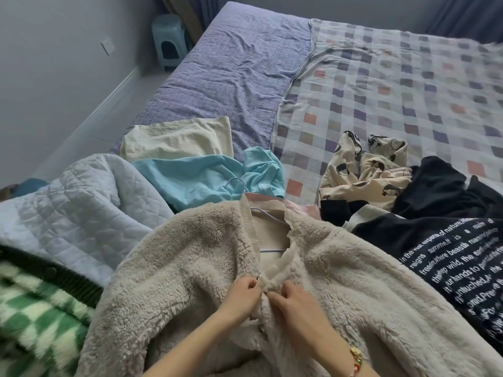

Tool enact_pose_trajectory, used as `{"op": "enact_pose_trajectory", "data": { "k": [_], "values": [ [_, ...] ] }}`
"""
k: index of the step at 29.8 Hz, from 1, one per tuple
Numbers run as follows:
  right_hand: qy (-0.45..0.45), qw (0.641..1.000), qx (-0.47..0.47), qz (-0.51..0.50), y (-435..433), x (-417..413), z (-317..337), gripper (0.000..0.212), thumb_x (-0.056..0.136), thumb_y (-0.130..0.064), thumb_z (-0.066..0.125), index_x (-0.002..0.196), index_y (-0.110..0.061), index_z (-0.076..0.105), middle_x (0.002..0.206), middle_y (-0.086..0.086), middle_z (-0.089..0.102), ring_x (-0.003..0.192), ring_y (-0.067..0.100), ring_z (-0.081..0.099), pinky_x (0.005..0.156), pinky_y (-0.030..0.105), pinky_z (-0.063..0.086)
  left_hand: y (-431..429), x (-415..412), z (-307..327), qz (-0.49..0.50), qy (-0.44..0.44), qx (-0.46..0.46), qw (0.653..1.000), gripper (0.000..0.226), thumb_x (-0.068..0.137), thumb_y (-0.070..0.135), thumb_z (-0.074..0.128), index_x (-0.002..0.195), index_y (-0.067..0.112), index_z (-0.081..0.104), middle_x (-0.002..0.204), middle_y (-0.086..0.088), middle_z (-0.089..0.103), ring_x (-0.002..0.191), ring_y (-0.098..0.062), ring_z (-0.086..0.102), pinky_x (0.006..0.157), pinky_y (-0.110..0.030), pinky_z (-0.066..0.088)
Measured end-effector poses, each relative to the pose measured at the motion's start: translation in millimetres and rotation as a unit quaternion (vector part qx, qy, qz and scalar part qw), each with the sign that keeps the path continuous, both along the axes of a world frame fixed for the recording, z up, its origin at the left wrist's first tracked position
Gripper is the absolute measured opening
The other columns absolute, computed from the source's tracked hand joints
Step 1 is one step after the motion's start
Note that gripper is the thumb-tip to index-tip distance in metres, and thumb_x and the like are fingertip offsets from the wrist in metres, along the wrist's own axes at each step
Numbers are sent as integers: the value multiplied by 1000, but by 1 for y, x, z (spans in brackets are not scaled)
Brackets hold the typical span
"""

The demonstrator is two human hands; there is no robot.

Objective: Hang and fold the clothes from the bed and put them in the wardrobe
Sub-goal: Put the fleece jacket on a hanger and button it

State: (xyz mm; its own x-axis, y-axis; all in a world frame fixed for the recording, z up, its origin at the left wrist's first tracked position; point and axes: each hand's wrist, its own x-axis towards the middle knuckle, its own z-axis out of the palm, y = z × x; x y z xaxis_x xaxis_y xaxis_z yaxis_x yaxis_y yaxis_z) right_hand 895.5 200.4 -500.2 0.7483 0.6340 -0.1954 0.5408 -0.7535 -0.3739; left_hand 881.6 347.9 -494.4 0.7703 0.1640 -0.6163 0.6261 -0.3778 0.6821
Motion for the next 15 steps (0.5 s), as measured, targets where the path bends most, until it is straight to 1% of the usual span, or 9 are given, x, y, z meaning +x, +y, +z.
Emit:
{"op": "enact_pose_trajectory", "data": {
  "k": [1,2,3,4,6,9,12,14,15],
  "values": [
    [31,999,-15,8,0,-5,-6,20,79,-37,46,83,-30,64,72,-2,51,55,18,58,50,22,22,-2,1,-1,-21,-9,65,998,24,93,14,46,69,15,49,73,-2,57,71,-15,49,63,-28,34],
    [57,998,-27,7,2,-7,-10,22,86,-34,43,95,-29,63,82,2,54,68,25,62,53,26,31,-3,1,-3,-31,-24,126,991,20,95,14,43,76,13,50,84,-7,62,79,-19,53,68,-29,36],
    [76,996,-56,2,4,-11,-15,26,93,-32,37,111,-26,56,96,7,54,84,30,62,61,31,39,-5,0,-3,-32,-39,172,984,14,96,15,41,87,12,52,94,-10,63,87,-24,57,73,-30,38],
    [97,992,-84,0,4,-15,-20,31,98,-31,32,124,-24,47,109,10,53,96,32,60,72,35,43,-7,0,-2,-30,-48,202,978,12,96,17,42,100,10,51,99,-12,64,93,-27,59,75,-32,41],
    [133,984,-116,-19,10,-21,-22,35,100,-32,27,133,-22,35,120,9,50,107,31,57,85,38,44,-10,3,0,-28,-43,238,970,24,97,25,45,115,10,43,102,-11,64,95,-28,61,75,-34,45],
    [184,977,-52,-100,16,-20,-19,38,100,-37,26,136,-27,35,123,6,50,115,27,52,92,34,40,-7,17,-2,-63,4,314,947,30,98,33,42,119,12,42,111,-9,63,103,-27,61,80,-34,46],
    [239,954,11,-180,11,-8,-18,46,100,-38,31,145,-29,27,133,7,46,126,22,43,100,28,34,-6,27,-5,-164,23,396,903,29,98,26,42,122,9,47,118,-7,62,111,-23,60,86,-33,47],
    [268,933,92,-222,9,-1,-13,45,100,-33,37,143,-24,34,136,6,47,126,17,42,102,21,30,-3,30,-3,-214,19,412,885,28,97,20,43,122,9,50,121,-7,61,113,-23,59,88,-32,47],
    [284,921,134,-232,10,0,-10,42,100,-30,40,141,-21,40,133,4,49,121,12,44,98,12,30,-1,30,-2,-226,18,403,887,28,97,19,43,121,9,52,121,-7,60,114,-24,58,88,-33,46]
  ]
}}
